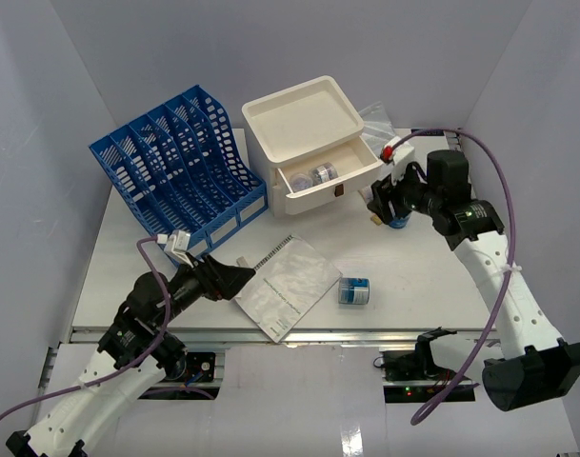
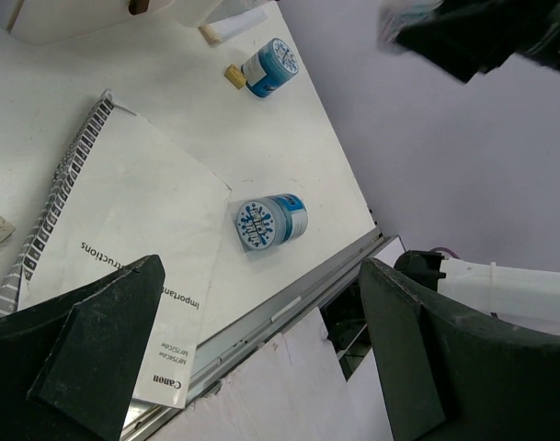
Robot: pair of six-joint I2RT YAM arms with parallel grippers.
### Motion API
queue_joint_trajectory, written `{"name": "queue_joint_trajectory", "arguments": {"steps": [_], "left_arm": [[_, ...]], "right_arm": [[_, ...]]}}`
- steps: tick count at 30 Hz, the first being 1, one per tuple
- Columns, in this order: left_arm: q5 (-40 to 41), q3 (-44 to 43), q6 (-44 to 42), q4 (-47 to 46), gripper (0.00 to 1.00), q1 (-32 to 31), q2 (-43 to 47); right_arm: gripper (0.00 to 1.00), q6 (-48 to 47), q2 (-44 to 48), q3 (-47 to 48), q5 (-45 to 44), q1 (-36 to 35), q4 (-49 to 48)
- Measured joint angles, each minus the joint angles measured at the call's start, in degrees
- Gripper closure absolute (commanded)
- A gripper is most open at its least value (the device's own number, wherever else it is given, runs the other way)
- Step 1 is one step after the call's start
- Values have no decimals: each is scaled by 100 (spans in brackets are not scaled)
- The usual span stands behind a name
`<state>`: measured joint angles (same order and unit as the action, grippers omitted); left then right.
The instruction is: Organize the desk
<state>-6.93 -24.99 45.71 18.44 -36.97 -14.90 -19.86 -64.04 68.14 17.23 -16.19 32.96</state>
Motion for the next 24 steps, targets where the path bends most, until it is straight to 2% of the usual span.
{"name": "queue_joint_trajectory", "arguments": {"steps": [3, 7, 11, 14, 15, 20, 22, 24], "left_arm": [[-14, -2, 2, -50, 2, 0, -140], [-23, -2, 25, -56, 2, 0, -173], [-23, -2, 56, -57, 2, 0, -147], [-22, -2, 77, -48, 2, 0, -139], [-21, -2, 80, -47, 2, 0, -138], [-18, -64, 55, -17, 2, 0, -162], [-16, -182, -11, 8, 2, 0, -302], [-16, -335, -100, 11, 2, 0, -524]], "right_arm": [[60, 166, -141, 657, 37, -170, -235], [59, 407, -875, 1546, -25, -303, -516], [58, 541, -1635, 1972, -331, -309, -762], [54, 594, -2149, 2155, -599, -312, -788], [51, 597, -2281, 2188, -663, -312, -791], [10, 595, -2689, 2207, -860, -312, -794], [4, 582, -2735, 2207, -926, -312, -849], [7, 560, -2748, 2207, -971, -312, -930]]}}
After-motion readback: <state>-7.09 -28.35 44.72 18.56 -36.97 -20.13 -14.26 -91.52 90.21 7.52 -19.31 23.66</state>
